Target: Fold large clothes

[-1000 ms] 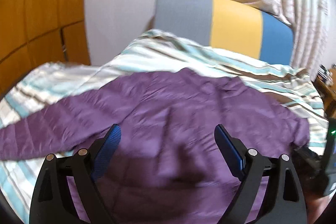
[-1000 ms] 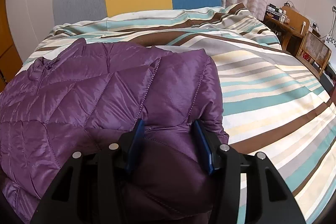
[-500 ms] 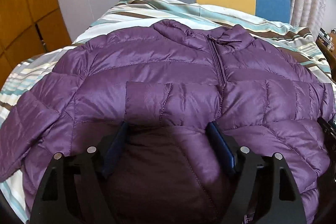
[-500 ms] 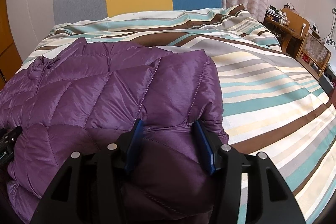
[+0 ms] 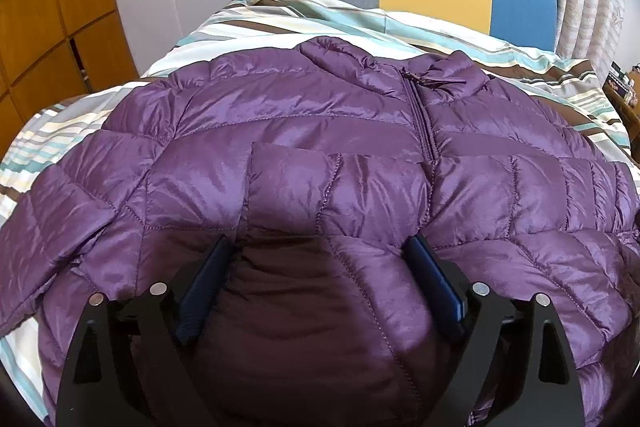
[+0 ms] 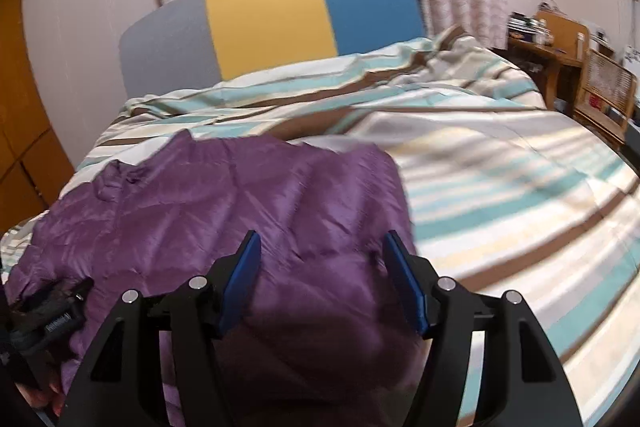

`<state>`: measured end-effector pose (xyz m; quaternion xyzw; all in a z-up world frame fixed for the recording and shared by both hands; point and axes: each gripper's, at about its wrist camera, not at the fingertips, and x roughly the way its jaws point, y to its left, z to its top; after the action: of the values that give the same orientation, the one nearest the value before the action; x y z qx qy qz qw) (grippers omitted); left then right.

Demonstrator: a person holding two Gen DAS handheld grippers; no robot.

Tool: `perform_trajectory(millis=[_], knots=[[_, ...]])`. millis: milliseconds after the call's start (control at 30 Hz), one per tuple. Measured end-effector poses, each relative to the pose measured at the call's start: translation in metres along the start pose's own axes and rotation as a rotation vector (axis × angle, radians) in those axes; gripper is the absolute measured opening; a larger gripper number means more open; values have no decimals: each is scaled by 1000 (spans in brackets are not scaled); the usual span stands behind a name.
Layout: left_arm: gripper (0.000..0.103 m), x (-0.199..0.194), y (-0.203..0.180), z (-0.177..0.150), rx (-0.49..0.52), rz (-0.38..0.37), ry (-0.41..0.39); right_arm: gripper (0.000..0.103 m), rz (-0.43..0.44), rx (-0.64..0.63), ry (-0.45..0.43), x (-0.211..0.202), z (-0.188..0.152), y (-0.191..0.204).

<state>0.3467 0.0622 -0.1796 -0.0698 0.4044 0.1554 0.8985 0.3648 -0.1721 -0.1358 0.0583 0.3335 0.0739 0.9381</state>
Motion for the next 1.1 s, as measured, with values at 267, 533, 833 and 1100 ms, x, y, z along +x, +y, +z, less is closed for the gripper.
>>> perform_trajectory(millis=[267,533,833,1100], knots=[[91,0,2,-1,-5,-14,-4,64,9,-88,194,76,11,13],[91,0,2,-1,-6,-13,-7,68,-6,-91,139,64,6,11],[95,0,2,-1,-8,-15,-3,73,-72,-88,145,-2,-33,4],[100,-3,7,-1,-23,-54,9,75,-165,-180,165,15,-44,20]])
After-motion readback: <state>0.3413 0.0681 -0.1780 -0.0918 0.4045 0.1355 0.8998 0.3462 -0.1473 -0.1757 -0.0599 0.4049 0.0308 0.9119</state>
